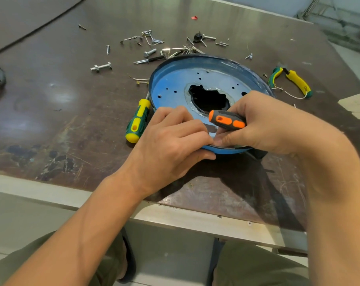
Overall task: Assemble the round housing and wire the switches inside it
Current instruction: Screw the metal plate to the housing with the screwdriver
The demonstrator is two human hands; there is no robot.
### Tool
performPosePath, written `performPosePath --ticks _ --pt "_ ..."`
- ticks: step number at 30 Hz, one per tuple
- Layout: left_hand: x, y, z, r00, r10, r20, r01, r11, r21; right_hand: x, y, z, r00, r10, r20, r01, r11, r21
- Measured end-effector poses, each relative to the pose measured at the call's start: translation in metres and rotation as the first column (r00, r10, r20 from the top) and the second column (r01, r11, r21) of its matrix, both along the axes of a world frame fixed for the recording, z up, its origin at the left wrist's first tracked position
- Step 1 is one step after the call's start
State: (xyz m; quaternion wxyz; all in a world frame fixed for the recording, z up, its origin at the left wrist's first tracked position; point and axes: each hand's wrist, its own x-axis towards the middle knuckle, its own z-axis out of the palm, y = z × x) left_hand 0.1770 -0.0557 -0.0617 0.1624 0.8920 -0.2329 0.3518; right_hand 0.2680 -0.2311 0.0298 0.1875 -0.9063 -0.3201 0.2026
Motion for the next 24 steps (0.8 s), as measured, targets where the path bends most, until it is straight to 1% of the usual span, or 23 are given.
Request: performPosePath --ticks 3,6,8,12,16,19,24 --pt "0.0001 0.0001 -0.0005 1.000 -0.004 -0.004 0.004 1.000 -0.008 -0.0025 0.0032 -0.0002 0.999 -0.002 0.054 0.006 0.998 -0.070" --pt "-0.0001 -0.0001 0.0002 1.000 0.001 0.005 0.000 1.000 -0.029 -0.0043 0.0042 -0.0004 0.998 -0.016 0.053 0.021 0.995 -0.100" --pt "-0.0004 -0.0009 0.0005 1.000 0.006 0.015 -0.006 0.999 -0.042 -0.0042 0.0029 0.0004 0.999 -0.018 0.030 0.021 0.995 -0.093" --pt "-0.0011 -0.0005 0.0007 1.000 -0.006 0.016 0.006 0.999 -0.046 -0.0048 0.0008 0.0017 0.999 0.041 0.005 -0.041 0.998 -0.044" --pt "-0.0001 -0.0017 0.0007 0.999 0.007 0.035 -0.005 0.998 -0.055 -0.0026 -0.0005 0.0001 1.000 0.026 -0.018 -0.026 1.000 -0.014" --pt "-0.0001 -0.0023 -0.0001 1.000 0.010 0.022 -0.009 0.997 -0.079 -0.0002 -0.0026 -0.0008 0.999 0.024 -0.040 -0.024 1.000 -0.009" --pt "-0.0008 0.0012 0.0025 1.000 0.013 -0.010 -0.014 0.992 -0.123 -0.0020 -0.0016 0.0007 0.998 0.058 0.011 -0.058 0.998 0.010"
